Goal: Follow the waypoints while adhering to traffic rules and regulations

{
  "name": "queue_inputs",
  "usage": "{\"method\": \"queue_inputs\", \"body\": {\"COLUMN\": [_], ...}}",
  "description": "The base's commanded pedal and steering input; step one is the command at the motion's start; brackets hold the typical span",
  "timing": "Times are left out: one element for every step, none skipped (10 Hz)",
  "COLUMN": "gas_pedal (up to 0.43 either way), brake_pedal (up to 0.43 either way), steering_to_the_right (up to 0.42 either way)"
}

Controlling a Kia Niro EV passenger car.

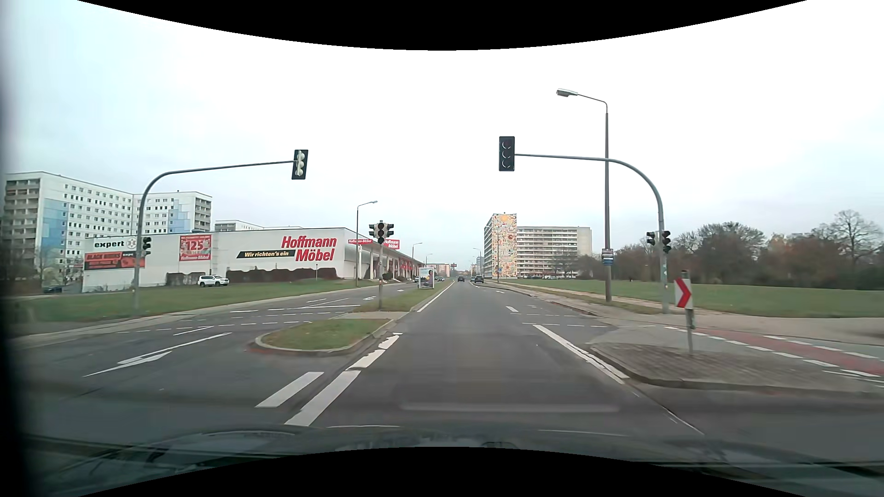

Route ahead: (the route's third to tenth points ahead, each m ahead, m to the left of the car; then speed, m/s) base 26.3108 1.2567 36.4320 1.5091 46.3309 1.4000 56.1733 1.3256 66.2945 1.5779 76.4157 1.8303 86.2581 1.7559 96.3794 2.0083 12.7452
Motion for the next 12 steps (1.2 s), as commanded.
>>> {"method": "queue_inputs", "body": {"gas_pedal": [0.169,0.169,0.169,0.169,0.169,0.169,0.169,0.177,0.177,0.169,0.169,0.169], "brake_pedal": [0.0,0.0,0.0,0.0,0.0,0.0,0.0,0.0,0.0,0.0,0.0,0.0], "steering_to_the_right": [-0.005,-0.007,-0.008,-0.009,-0.008,-0.008,-0.005,-0.003,-0.003,-0.001,-0.001,-0.001]}}
